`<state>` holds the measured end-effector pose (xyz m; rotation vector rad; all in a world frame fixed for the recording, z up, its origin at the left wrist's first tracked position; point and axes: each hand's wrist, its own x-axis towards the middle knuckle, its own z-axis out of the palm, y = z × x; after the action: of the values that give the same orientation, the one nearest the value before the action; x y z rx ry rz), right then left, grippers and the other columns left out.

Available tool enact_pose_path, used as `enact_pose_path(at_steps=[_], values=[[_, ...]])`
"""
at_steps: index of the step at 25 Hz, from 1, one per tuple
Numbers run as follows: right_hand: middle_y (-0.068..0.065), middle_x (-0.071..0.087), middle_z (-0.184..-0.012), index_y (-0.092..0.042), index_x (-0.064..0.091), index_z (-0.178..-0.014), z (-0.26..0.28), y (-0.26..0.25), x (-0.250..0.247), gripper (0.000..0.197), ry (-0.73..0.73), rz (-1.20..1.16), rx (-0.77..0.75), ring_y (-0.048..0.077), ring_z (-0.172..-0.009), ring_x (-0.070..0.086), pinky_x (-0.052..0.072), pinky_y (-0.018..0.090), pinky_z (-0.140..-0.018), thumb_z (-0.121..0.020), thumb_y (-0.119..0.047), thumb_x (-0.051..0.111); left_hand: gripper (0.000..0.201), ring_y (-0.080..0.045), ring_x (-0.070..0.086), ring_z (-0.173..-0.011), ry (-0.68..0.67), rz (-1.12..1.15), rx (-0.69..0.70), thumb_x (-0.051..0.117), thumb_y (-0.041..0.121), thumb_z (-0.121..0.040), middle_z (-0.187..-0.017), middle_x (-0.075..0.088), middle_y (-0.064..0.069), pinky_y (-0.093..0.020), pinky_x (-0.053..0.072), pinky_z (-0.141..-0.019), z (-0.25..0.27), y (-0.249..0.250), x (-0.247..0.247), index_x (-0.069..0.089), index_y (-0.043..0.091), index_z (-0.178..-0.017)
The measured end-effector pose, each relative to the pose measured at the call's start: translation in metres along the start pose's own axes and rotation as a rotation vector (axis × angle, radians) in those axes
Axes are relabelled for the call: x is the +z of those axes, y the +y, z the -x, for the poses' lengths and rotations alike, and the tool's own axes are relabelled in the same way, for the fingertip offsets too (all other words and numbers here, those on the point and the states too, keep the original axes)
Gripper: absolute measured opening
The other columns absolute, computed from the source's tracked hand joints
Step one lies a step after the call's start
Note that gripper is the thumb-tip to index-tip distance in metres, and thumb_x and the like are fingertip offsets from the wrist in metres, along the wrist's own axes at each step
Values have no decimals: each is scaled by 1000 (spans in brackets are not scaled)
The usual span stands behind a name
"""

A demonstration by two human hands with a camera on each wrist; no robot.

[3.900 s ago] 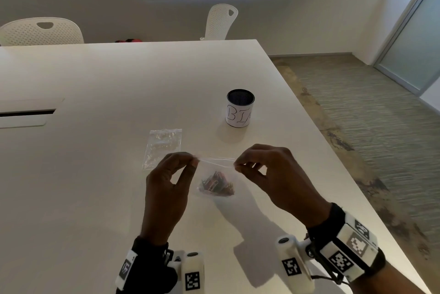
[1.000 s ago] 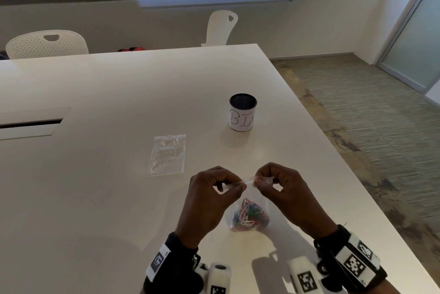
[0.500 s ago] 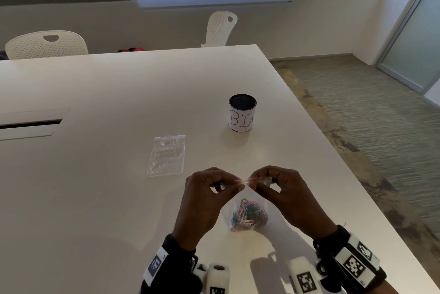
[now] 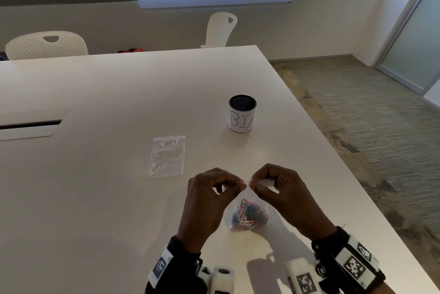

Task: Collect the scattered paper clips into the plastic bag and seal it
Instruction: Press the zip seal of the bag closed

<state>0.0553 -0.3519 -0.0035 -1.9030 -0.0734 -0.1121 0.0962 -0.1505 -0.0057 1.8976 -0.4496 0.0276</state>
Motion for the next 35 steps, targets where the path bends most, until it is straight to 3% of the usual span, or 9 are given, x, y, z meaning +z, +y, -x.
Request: enact_pose_path(at_steps=[3,6,9,11,14,19,23,29,35], values=[[-3,76,-92,-23,73,-91,0,-3,0,3,-69,47,-20,15,-89,71,55,23,-84,-93,-25,75,11,-8,66,-74,-25,-36,39,85,17,-82,-83,76,18,-13,50,-68,0,1,-3,84,27,-88],[-3,76,-87,-20,72,-86,0,-2,1,7,-14,33,-20,14,-83,70,53,18,-82,-93,-20,75,9,-4,65,-76,-30,-85,54,86,20,-82,-85,75,18,-9,47,-70,4,1,-11,84,26,-87],[-6,75,-86,-22,72,-86,0,-1,-1,8,3,45,-17,10,-81,69,53,15,-79,-91,-16,76,8,-3,62,-73,13,-119,75,87,20,-81,-75,70,17,-7,44,-68,9,2,-18,81,24,-78],[-13,76,-92,-25,73,-93,-1,-1,-1,9,-44,103,-52,8,-89,70,52,13,-83,-90,-19,78,7,0,60,-72,-2,-136,112,87,17,-80,-71,64,17,-6,43,-66,10,6,-19,81,20,-77],[-15,76,-93,-26,76,-95,-5,-5,-1,8,-71,129,-86,9,-91,71,55,20,-84,-88,-22,80,5,2,60,-71,14,-128,118,87,16,-79,-71,63,17,-5,43,-65,10,9,-17,84,18,-82],[-6,77,-87,-19,82,-88,-11,-4,-2,6,-46,30,-111,18,-86,73,60,37,-81,-84,-15,83,15,-3,65,-77,1,-128,55,86,28,-80,-85,74,18,-8,42,-67,8,3,-18,85,29,-95],[-7,82,-94,-19,82,-100,-16,-4,-12,12,-58,63,-82,10,-92,77,61,31,-89,-87,-20,80,8,1,69,-80,105,-92,79,83,19,-83,-84,76,22,-5,45,-73,6,7,-22,85,24,-90],[1,83,-91,-9,83,-95,-21,-11,-22,17,-95,-27,-113,20,-90,79,61,35,-90,-84,-21,79,13,7,75,-88,44,-70,39,81,22,-87,-89,80,25,-4,50,-81,7,17,-35,86,29,-96],[14,80,-81,1,79,-90,-28,-1,-20,10,-231,-59,32,36,-77,78,65,36,-78,-89,-9,77,14,-11,76,-71,-11,102,-153,80,2,-86,-74,81,-1,-16,57,-71,1,-5,-27,84,15,-85]])
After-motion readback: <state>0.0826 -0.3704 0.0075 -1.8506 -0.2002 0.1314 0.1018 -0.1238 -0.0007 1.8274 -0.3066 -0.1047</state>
